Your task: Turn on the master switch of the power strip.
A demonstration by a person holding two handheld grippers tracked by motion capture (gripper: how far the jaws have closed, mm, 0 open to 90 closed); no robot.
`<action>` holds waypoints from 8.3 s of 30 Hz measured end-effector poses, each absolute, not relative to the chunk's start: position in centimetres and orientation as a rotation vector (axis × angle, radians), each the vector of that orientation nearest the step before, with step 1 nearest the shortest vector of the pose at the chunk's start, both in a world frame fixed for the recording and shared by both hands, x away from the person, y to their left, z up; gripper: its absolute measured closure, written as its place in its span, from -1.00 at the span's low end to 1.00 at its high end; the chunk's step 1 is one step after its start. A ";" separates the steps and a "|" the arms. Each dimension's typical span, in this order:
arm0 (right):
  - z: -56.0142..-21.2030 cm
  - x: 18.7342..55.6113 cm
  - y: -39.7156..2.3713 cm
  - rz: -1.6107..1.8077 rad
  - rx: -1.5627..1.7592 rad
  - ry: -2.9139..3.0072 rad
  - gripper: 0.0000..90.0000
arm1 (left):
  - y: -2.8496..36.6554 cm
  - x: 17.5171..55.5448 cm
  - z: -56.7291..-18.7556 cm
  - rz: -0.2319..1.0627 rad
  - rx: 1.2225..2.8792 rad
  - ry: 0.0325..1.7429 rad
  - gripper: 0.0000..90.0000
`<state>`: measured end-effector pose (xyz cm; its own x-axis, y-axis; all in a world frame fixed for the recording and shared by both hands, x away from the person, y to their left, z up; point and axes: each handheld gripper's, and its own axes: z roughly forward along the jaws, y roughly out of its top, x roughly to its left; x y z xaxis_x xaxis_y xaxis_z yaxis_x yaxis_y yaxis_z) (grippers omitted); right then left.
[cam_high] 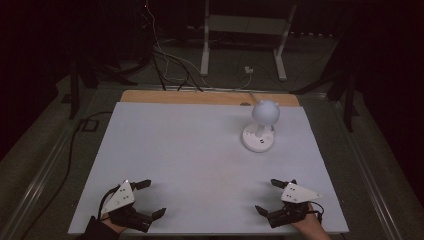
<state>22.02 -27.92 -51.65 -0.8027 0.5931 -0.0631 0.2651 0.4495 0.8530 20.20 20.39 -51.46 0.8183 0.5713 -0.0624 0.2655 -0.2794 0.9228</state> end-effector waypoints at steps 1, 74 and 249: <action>-51.6 22.0 -27.9 1.297 0.733 2.350 -1.00 | 20.4 20.2 -51.5 0.339 1.873 0.632 -0.99; -43.6 25.0 -25.2 1.363 0.629 2.415 -1.00 | 20.3 20.2 -51.4 0.315 1.860 0.631 -0.99; -51.4 40.4 -29.3 0.959 1.164 2.031 1.00 | 20.5 20.3 -51.5 0.296 1.846 0.646 -0.99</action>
